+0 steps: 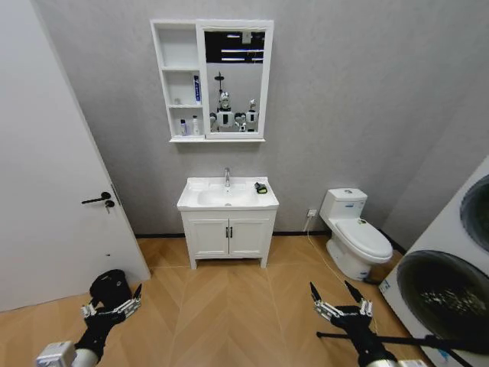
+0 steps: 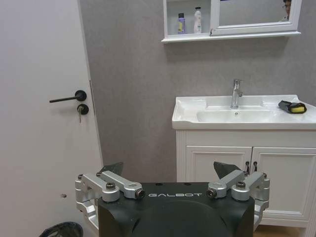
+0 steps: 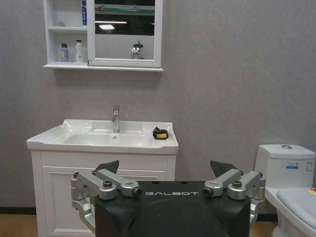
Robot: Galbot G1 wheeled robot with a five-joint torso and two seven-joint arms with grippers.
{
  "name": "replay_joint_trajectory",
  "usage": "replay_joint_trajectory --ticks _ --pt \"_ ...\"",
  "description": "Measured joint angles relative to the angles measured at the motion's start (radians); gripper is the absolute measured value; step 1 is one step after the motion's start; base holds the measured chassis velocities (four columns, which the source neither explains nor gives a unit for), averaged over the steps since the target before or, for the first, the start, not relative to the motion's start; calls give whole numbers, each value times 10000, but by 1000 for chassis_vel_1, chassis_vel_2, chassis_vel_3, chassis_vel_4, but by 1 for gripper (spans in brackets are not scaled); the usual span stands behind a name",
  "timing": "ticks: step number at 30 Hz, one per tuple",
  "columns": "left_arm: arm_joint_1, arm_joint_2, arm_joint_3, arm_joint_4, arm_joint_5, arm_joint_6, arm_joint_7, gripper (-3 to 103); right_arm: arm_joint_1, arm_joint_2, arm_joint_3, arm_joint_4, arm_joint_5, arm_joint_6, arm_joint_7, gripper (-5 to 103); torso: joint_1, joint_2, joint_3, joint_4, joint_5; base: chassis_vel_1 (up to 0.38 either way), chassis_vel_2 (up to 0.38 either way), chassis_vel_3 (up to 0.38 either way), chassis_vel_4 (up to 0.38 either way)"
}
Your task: Move facial cleanser and shampoo from washbasin to cabinet, then wipe washbasin with towel.
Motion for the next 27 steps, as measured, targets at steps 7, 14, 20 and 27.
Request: replay_joint_trajectory --ticks 7,14,20,27 --pt "0 0 0 0 0 0 0 100 0 0 0 0 0 0 0 100 0 0 0 0 0 0 0 0 0" --pt "0 0 0 0 0 0 0 100 0 0 0 0 0 0 0 100 0 0 0 0 0 0 0 0 0" --pt "-1 0 0 0 0 0 0 100 0 0 0 0 0 0 0 100 0 0 0 0 0 0 0 0 0" --pt "0 0 0 0 0 0 0 100 0 0 0 0 0 0 0 100 0 0 0 0 0 0 0 0 0"
